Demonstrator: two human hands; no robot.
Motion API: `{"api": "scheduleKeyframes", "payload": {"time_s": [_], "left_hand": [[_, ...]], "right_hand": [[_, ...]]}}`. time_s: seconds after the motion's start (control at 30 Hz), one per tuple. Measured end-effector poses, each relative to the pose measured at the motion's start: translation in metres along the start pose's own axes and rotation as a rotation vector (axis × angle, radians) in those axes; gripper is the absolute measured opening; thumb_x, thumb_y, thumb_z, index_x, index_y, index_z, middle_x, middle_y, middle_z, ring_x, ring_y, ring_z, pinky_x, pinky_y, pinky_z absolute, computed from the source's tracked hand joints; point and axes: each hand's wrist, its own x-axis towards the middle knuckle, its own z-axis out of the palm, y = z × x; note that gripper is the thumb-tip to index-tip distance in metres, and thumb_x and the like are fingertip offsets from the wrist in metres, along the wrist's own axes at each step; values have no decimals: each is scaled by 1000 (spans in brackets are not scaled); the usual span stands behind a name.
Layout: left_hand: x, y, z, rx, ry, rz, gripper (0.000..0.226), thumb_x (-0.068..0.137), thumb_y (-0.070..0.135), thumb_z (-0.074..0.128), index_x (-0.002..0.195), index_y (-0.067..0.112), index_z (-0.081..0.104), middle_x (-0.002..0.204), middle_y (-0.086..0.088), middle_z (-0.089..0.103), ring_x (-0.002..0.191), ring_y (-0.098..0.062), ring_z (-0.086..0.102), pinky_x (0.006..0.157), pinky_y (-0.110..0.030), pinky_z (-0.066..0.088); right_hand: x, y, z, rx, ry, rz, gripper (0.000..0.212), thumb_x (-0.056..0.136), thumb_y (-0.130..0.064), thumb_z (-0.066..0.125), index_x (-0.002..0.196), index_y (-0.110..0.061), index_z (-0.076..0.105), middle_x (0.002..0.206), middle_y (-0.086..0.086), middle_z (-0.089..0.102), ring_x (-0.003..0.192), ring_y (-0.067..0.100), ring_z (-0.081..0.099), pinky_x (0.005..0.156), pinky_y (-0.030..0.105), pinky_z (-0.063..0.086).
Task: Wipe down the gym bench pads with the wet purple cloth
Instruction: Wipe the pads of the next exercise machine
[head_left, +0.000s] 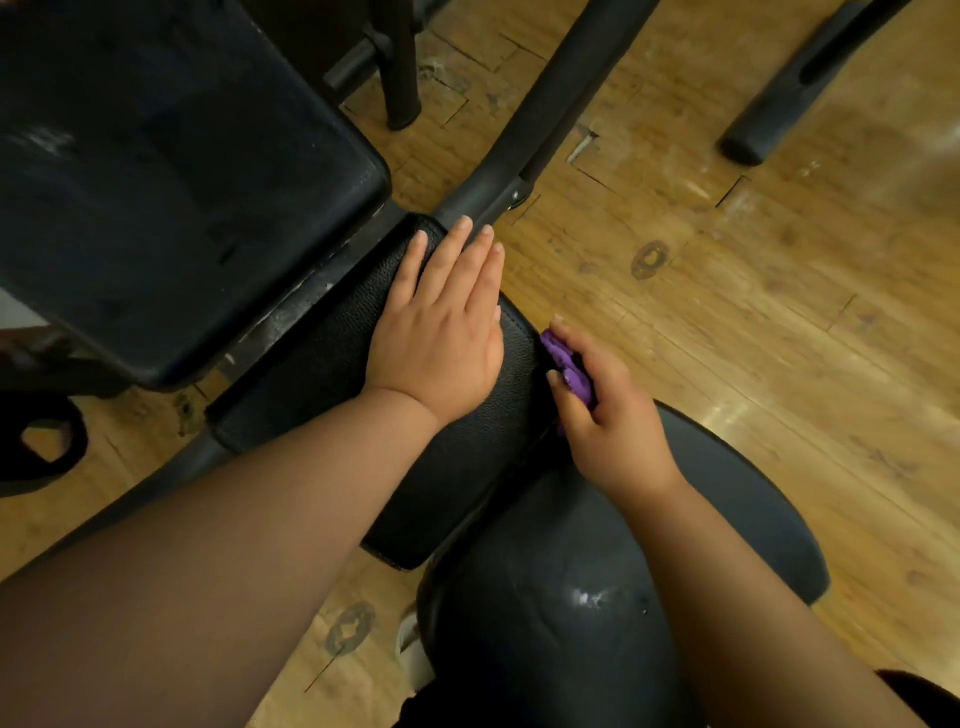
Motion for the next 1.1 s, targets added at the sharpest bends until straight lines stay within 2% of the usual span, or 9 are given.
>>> {"api": "scheduleKeyframes", "payload": {"time_s": [0.07, 0.23, 0.4, 0.53, 0.77, 0.87, 0.97, 1.03, 1.1], "left_hand": [[-4, -2, -6, -63, 15, -19, 52, 94, 22, 33, 139, 1, 46, 148, -14, 43, 142, -29, 32, 118, -39, 10], [-55, -17, -30, -161, -63, -220, 57, 98, 25, 33, 150, 4, 28, 159, -12, 22, 148, -26, 13, 117, -37, 6], [-122, -53, -46, -127, -56, -321, 55, 96, 22, 40, 147, 1, 33, 156, -15, 30, 146, -29, 20, 117, -44, 15], [-158, -75, -55, -139, -39, -371, 54, 96, 23, 35, 146, 2, 35, 155, -15, 32, 146, -27, 22, 118, -45, 20], [-202, -88, -54, -223, -39, -433, 52, 97, 24, 31, 146, 6, 37, 154, -10, 35, 145, -25, 25, 115, -45, 29], [-209, -94, -55, -280, 13, -474, 51, 99, 24, 31, 146, 7, 37, 154, -8, 36, 146, -23, 24, 115, -40, 25], [-207, -93, -59, -360, 106, -506, 50, 99, 24, 31, 145, 5, 39, 151, -9, 39, 145, -23, 27, 117, -35, 22], [-200, -87, -60, -403, 171, -491, 49, 99, 25, 32, 144, 4, 41, 149, -10, 42, 144, -23, 29, 119, -32, 20], [-189, -77, -61, -435, 218, -451, 49, 100, 26, 35, 143, 4, 42, 149, -11, 42, 143, -24, 30, 120, -32, 19]], "right_hand": [[-4, -9, -1, -64, -13, -60, 45, 93, -11, 50, 138, -12, 49, 138, -7, 49, 132, 2, 41, 111, 17, 30], [-10, -38, 12, -206, -71, -166, 48, 93, -12, 55, 140, -7, 47, 145, 8, 47, 138, 14, 36, 115, 20, 25], [-17, -72, 60, -320, -117, -244, 53, 94, -25, 60, 142, -10, 45, 150, 9, 41, 142, 22, 32, 116, 27, 23], [-25, -92, 110, -456, -164, -387, 59, 94, -43, 47, 140, -7, 47, 148, 15, 42, 140, 31, 34, 115, 39, 28], [-27, -104, 158, -609, -172, -577, 61, 97, -46, 47, 144, -8, 41, 154, 13, 33, 146, 30, 19, 120, 40, 12], [-26, -107, 155, -532, -252, -609, 65, 98, -49, 40, 148, -8, 33, 157, 12, 25, 148, 28, 10, 122, 38, 7], [-25, -108, 141, -288, -331, -530, 55, 100, -28, 37, 150, -13, 23, 160, 7, 15, 150, 21, 5, 121, 28, 6], [-22, -104, 132, -210, -276, -493, 53, 98, -20, 39, 149, -13, 28, 159, 5, 14, 150, 21, 7, 121, 28, 11], [-19, -98, 128, -199, -188, -495, 49, 98, -20, 42, 146, -11, 36, 157, 6, 19, 149, 24, 11, 122, 37, 14]]}}
